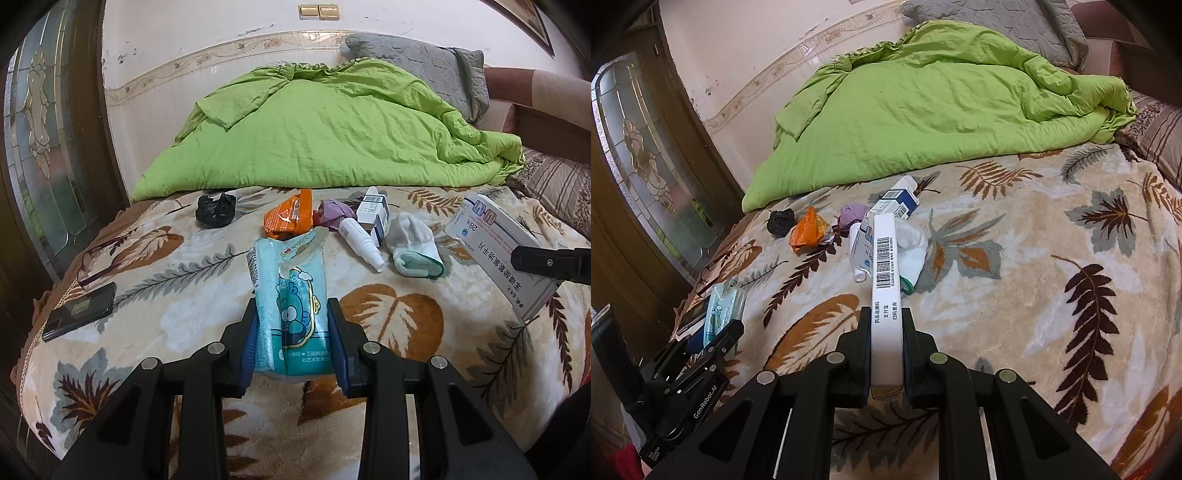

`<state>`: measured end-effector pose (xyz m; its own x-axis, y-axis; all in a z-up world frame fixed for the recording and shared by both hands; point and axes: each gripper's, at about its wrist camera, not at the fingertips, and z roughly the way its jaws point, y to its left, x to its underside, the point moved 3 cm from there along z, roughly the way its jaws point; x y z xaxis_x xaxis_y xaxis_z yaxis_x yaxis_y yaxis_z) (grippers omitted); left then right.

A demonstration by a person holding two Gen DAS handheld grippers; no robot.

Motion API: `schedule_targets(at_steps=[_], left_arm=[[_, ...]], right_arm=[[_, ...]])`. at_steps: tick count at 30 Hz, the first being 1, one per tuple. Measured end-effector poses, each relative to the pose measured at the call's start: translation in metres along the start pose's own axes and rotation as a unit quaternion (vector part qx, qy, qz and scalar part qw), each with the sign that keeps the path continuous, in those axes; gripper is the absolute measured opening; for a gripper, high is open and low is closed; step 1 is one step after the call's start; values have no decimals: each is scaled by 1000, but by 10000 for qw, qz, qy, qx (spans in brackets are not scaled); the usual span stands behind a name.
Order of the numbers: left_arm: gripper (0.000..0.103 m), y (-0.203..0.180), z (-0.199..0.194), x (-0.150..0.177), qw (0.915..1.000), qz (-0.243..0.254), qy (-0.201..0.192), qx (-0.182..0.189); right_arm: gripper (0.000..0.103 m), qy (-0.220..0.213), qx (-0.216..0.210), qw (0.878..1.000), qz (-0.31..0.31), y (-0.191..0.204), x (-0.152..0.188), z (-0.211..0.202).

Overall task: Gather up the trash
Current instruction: 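Hold the white box and blue wipe pack lifted above the bed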

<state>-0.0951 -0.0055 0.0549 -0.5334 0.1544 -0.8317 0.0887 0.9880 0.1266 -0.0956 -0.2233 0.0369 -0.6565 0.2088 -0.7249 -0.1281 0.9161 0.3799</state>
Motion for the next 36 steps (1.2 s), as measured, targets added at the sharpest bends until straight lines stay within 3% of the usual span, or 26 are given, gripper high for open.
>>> schedule_targets(at_steps=[36], left_arm=[[33, -1, 1, 0, 10000, 18, 22, 24]], right_arm=[[15, 1, 30, 10000, -14, -1, -1, 0]])
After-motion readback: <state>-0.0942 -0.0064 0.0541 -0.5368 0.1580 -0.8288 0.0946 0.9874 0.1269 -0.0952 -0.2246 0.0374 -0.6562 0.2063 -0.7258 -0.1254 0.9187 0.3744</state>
